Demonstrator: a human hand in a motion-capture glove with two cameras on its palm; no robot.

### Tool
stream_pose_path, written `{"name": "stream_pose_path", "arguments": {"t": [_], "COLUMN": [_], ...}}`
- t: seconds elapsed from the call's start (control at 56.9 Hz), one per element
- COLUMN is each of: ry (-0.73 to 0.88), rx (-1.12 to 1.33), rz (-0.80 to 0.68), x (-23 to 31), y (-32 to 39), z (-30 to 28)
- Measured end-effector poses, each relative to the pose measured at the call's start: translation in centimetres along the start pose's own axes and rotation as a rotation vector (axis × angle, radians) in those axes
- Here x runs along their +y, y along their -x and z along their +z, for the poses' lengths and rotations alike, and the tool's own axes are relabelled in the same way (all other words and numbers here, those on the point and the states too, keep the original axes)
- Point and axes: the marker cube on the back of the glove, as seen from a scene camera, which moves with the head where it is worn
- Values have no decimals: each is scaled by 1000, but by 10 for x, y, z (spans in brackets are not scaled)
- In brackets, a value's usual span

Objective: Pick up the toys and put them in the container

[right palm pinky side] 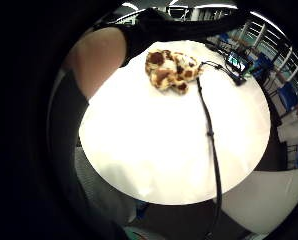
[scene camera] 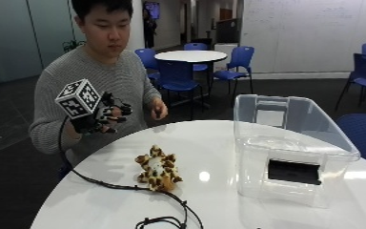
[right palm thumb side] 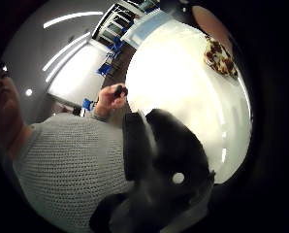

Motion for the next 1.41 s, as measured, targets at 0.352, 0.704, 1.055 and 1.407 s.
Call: {"name": "stream_pose_path", "arguments": {"t": [0.352, 0.704, 1.055, 1.407], "ry": [12, 65, 174, 482], "rx": [27, 88, 249, 394], "rz": [-5, -9, 52, 210], "x": [-12, -56, -224, -175], "y": [2, -10, -57, -100], "z": [-4, -11, -2, 99]}}
